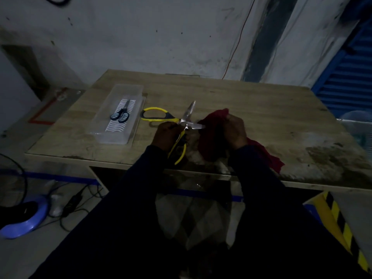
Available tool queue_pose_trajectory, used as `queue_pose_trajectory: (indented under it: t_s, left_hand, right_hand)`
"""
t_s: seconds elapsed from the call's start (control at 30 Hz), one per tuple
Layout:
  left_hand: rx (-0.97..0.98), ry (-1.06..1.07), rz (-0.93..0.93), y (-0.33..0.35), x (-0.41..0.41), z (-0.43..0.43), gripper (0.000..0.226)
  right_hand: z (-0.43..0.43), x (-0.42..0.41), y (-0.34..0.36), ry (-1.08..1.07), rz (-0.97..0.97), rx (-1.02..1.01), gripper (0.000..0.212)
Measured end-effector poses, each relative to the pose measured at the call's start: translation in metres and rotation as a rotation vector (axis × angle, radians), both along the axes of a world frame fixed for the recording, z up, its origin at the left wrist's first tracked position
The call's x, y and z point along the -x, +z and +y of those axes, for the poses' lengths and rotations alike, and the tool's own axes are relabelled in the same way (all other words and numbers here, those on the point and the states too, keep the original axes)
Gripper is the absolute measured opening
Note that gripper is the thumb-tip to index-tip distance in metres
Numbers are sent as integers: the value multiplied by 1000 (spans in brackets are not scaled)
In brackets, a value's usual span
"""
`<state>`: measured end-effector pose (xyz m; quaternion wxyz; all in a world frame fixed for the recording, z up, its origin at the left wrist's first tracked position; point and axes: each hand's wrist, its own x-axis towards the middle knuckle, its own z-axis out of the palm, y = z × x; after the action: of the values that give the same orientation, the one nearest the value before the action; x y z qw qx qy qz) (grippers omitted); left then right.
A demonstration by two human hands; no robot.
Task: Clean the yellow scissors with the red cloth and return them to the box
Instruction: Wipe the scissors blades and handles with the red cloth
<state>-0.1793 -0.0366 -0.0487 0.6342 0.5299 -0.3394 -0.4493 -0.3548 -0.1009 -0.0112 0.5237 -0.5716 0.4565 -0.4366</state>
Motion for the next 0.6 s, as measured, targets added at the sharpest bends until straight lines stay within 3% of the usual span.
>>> queue_pose_trajectory:
  t_s: [0.1, 0.17, 0.23, 0.3, 0.37, 0.4, 0.5, 0.53, 0.6]
  left_hand:
    - [-40, -99, -120, 1, -3, -3, 26]
    - [-104, -134, -273, 7, -2, -6, 25]
    - [-144, -119, -347, 8, -1, -11, 25]
    - [-151, -95, -319, 4, 0, -14, 25]
    - [-179, -90, -312, 3, 1, -15, 22]
    - [-194, -108, -343, 7, 1, -14, 22]
    - [-251, -166, -502, 5, -1, -19, 27]
    - [-253, -185, -516, 4, -1, -19, 25]
    - [-221, -241, -468, 0, 0, -20, 22]
  right_hand:
    - [-9, -1, 14, 228, 592, 196, 31]
    - [-3, -6, 18, 313, 810, 358, 41]
    - [0, -11, 12, 233, 899, 436, 41]
    - [-3, -17, -4, 113, 903, 392, 55]
    - [-6, -20, -18, 166, 929, 326, 79]
    - [-10, -18, -24, 182, 886, 297, 74]
    - [-4, -10, -22, 297, 681, 251, 24]
    - [0, -5, -22, 326, 579, 189, 17]
    - [3, 5, -30, 372, 447, 52, 20]
